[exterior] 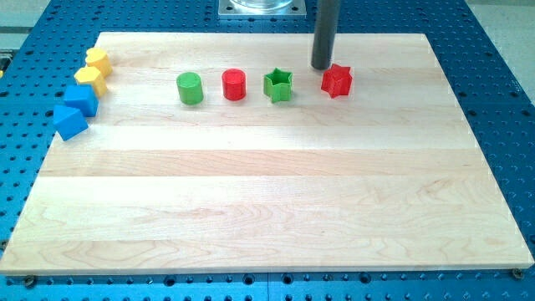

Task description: Move the green star at the top right of the green circle

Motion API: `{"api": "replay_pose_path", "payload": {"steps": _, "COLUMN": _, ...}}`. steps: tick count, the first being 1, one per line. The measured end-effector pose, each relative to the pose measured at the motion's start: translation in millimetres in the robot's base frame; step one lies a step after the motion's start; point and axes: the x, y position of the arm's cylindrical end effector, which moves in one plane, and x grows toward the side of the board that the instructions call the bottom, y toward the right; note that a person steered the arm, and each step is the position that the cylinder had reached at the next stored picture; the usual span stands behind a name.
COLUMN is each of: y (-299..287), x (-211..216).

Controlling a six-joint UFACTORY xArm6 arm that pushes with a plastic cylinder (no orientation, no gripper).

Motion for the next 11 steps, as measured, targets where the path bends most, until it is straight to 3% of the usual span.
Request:
{"api": "replay_pose_path", "payload": {"steps": 3, "y": 7, "x": 86}}
{"api": "replay_pose_path", "payload": {"steps": 4, "y": -14, "x": 90}}
{"api": "replay_pose_path", "payload": {"steps": 7, "y": -34, "x": 54}}
{"api": "replay_pose_path", "payload": {"steps": 10, "y": -70, "x": 79}}
{"api": "replay_pose_path", "payload": {"steps": 11, "y": -94, "x": 36}}
